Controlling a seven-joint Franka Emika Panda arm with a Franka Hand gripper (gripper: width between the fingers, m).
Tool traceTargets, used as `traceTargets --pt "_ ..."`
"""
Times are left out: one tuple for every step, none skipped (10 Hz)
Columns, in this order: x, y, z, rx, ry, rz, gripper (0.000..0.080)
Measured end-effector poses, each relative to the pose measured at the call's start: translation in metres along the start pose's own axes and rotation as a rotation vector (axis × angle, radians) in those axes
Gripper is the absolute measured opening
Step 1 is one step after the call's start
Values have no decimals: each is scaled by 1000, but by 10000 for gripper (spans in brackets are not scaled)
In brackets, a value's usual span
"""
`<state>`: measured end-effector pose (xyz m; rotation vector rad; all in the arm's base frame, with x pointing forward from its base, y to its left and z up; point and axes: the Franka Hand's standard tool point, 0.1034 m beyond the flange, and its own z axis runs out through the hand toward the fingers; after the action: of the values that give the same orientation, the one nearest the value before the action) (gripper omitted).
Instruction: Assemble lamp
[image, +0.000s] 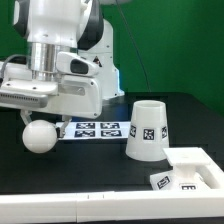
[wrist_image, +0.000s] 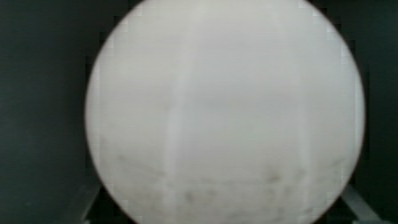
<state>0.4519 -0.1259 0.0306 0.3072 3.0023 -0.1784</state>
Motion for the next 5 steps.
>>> traceTargets --pt "3 0 4 0 10 2 420" --pt "5 1 8 0 17 2 420" --pt "5 1 9 0 20 5 420" --pt "5 1 9 0 20 7 420" --pt "5 1 9 0 20 8 420"
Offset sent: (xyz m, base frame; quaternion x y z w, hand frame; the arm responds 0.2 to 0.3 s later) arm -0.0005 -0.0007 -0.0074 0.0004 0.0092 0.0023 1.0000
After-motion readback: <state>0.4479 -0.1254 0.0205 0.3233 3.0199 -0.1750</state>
